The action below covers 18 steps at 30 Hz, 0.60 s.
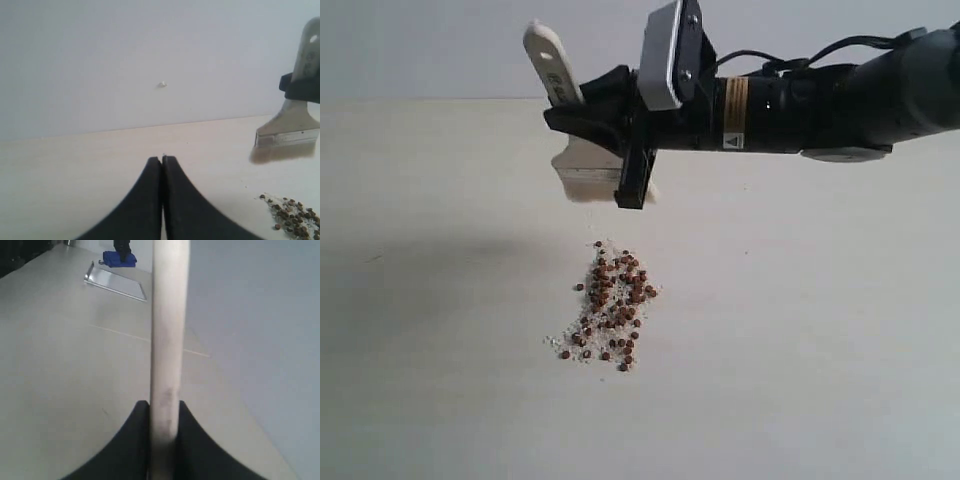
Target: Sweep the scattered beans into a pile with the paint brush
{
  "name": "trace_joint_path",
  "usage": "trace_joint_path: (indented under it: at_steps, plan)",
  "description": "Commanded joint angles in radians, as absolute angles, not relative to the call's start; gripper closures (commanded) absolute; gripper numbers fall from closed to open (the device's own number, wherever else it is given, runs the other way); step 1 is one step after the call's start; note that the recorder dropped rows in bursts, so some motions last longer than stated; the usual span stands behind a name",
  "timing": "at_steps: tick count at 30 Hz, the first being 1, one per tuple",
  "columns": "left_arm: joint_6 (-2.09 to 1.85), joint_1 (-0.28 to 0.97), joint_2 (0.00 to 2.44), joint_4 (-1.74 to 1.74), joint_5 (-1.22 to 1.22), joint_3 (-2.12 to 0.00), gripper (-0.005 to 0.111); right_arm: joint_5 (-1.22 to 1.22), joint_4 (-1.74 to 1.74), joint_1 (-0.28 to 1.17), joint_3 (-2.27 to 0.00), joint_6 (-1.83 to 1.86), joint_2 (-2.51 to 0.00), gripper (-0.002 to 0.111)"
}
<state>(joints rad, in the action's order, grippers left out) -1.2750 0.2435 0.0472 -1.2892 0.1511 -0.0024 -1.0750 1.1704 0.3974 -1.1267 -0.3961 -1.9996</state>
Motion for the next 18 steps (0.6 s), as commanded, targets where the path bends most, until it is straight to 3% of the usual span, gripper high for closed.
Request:
trace_joint_path:
  at_steps: [1, 11, 18]
  plan:
    - [-1.272, 0.244, 0.042, -1.294, 0.153, 0.000, 0.107, -1.157, 1.181, 0.370, -1.150, -0.354, -2.092, 0.108]
    - [-1.272, 0.244, 0.042, -1.294, 0.153, 0.000, 0.107, -1.150, 1.223, 0.370, -1.370, -0.423, -2.238, 0.108]
    - [-1.272, 0.244, 0.042, -1.294, 0.153, 0.000, 0.107, -1.146, 1.389, 0.370, -1.403, -0.503, -2.268, 0.108]
